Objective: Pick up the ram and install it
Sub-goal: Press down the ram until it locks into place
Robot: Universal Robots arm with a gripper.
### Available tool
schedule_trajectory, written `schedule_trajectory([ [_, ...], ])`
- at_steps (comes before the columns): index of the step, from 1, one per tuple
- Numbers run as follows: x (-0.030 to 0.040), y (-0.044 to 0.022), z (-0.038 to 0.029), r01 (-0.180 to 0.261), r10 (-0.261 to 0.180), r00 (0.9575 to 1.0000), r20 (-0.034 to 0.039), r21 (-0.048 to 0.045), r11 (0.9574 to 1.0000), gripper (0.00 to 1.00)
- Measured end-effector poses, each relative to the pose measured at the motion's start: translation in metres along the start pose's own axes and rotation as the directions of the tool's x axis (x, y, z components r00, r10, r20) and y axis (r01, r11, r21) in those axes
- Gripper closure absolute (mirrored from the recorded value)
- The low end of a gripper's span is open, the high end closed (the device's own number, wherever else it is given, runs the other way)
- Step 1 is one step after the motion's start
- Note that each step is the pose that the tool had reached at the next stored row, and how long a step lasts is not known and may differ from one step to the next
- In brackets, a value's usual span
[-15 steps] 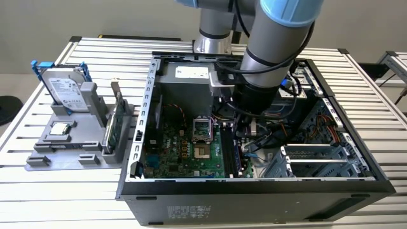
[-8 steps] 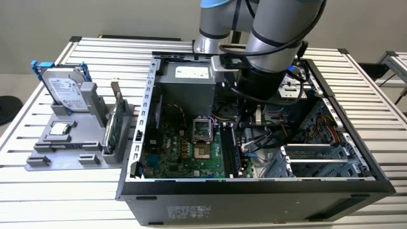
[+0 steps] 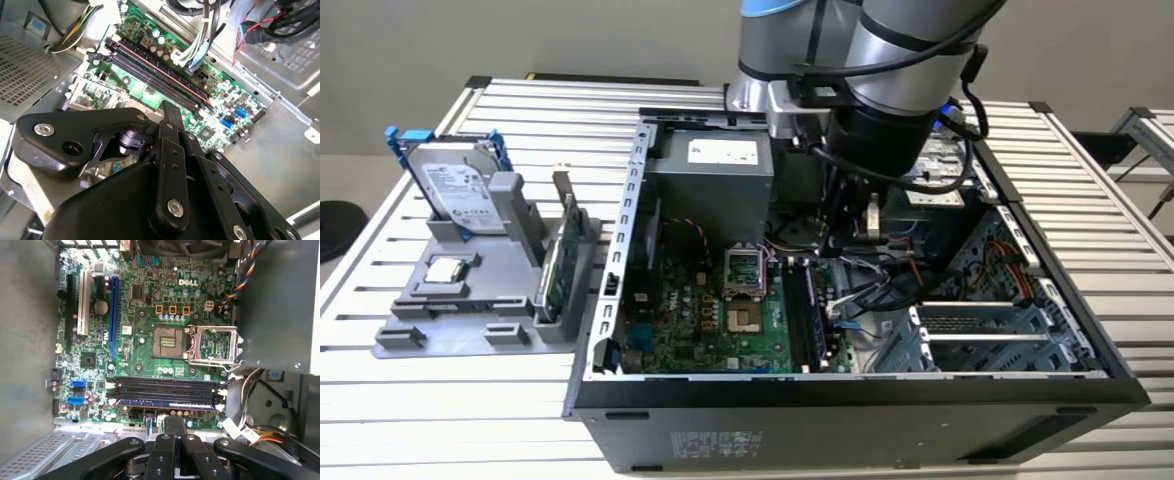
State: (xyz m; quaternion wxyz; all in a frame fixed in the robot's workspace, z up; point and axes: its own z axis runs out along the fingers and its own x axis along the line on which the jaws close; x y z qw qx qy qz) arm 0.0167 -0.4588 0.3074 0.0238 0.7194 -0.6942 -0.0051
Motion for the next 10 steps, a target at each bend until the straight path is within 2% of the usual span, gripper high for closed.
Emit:
schedule_trajectory([
  [10,0.0,0.0,0.0,0.0,0.0,1.0,0.0,0.0004,1.0,1.0],
])
